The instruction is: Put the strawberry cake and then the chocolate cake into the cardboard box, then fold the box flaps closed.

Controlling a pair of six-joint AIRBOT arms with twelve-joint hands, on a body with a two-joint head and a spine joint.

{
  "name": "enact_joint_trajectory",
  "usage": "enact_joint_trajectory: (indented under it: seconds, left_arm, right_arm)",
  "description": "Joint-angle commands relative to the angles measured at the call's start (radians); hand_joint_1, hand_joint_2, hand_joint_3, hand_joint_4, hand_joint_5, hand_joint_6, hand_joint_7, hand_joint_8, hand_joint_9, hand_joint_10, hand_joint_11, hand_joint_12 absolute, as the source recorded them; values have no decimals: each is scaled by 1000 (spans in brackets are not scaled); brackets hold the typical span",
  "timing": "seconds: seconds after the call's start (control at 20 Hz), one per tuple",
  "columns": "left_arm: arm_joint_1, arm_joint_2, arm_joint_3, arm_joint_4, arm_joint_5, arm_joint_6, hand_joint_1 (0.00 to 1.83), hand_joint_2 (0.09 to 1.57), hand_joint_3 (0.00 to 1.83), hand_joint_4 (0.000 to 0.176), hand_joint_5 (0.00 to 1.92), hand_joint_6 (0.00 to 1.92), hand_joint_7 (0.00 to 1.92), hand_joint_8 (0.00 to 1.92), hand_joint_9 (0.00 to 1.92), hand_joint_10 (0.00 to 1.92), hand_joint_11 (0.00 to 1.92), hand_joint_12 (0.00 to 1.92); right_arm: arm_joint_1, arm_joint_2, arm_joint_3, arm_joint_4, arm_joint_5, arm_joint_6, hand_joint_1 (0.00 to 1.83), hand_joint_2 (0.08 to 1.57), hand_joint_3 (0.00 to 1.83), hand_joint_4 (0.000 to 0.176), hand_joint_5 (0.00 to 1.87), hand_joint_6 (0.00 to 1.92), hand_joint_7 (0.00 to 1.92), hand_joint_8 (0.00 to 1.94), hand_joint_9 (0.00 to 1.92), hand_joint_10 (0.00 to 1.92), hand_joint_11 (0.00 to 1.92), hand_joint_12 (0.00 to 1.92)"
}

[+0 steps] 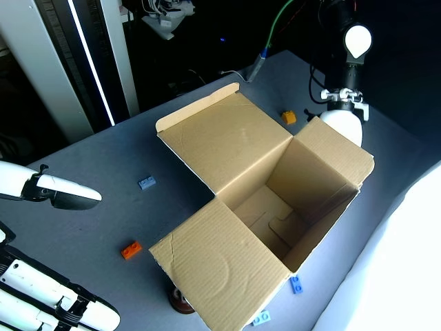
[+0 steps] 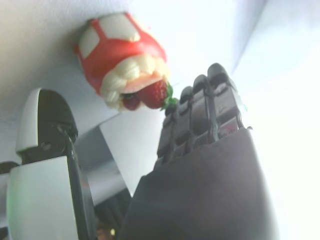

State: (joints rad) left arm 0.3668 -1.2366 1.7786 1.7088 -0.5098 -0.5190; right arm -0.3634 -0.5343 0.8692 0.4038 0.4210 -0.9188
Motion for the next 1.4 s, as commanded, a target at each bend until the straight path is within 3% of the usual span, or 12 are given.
enact_joint_trajectory:
  seconds: [0.0, 0.15, 0.25, 0.4, 0.45, 0.55, 0.9, 1.1, 1.15, 1.25, 1.35]
  left_arm:
    - [0, 2, 17, -38, 17, 2, 998, 957, 0, 4, 64, 3, 73, 1, 55, 3, 0, 213]
    - [12, -19, 56, -40, 16, 2, 1004, 953, 0, 8, 61, 1, 70, 0, 50, 0, 0, 208]
    - [18, -25, 73, -40, 14, 2, 999, 959, 0, 7, 45, 0, 50, 0, 34, 0, 0, 208]
    - [19, -25, 77, -40, 11, 2, 994, 960, 1, 8, 45, 1, 55, 3, 33, 1, 0, 202]
    - [19, -24, 75, -40, 10, 2, 1029, 951, 0, 0, 50, 2, 58, 2, 43, 3, 0, 238]
    - [19, -20, 68, -43, 1, -7, 1005, 962, 3, 1, 56, 4, 71, 6, 49, 4, 0, 249]
    - [36, -8, 37, -43, -2, -7, 1017, 965, 1, 12, 64, 2, 58, 0, 46, 2, 0, 272]
    - [48, -9, 31, -42, -2, -6, 1050, 966, 1, 7, 81, 5, 91, 6, 69, 7, 0, 297]
    - [48, -9, 30, -42, -2, -6, 1075, 958, 0, 12, 136, 14, 168, 13, 154, 23, 0, 469]
    - [48, -9, 30, -42, -2, -6, 1075, 963, 0, 16, 150, 13, 190, 11, 189, 25, 0, 548]
    - [48, -10, 30, -42, -2, -5, 1087, 1007, 13, 32, 218, 16, 293, 15, 353, 54, 0, 913]
  right_arm:
    - [14, 12, 6, 2, 116, 6, 247, 1034, 0, 0, 140, 2, 171, 2, 179, 0, 0, 599]
    - [14, 12, 6, 2, 117, 6, 318, 1004, 0, 0, 96, 0, 134, 0, 154, 0, 0, 550]
    - [15, 12, 6, 2, 117, 6, 597, 951, 0, 0, 54, 0, 93, 0, 124, 0, 0, 510]
    - [16, 12, 6, 2, 117, 6, 609, 934, 0, 0, 35, 0, 73, 0, 112, 0, 0, 498]
    - [16, 12, 6, 2, 117, 6, 675, 929, 0, 0, 27, 0, 87, 3, 123, 3, 0, 539]
    - [16, 11, 6, 2, 117, 6, 782, 929, 0, 3, 39, 5, 112, 10, 144, 10, 0, 555]
    - [18, 10, 6, 2, 109, 6, 752, 964, 0, 0, 18, 4, 103, 2, 130, 3, 0, 489]
    - [22, 10, 6, 2, 108, 6, 735, 957, 0, 1, 23, 3, 105, 1, 136, 4, 0, 514]
    - [22, 10, 6, 2, 108, 6, 725, 951, 0, 0, 30, 6, 110, 3, 140, 5, 0, 516]
    - [22, 10, 6, 2, 106, 6, 730, 944, 0, 0, 35, 5, 117, 3, 148, 6, 0, 536]
    - [22, 9, 5, 2, 105, 6, 721, 960, 1, 0, 31, 2, 93, 0, 122, 0, 0, 506]
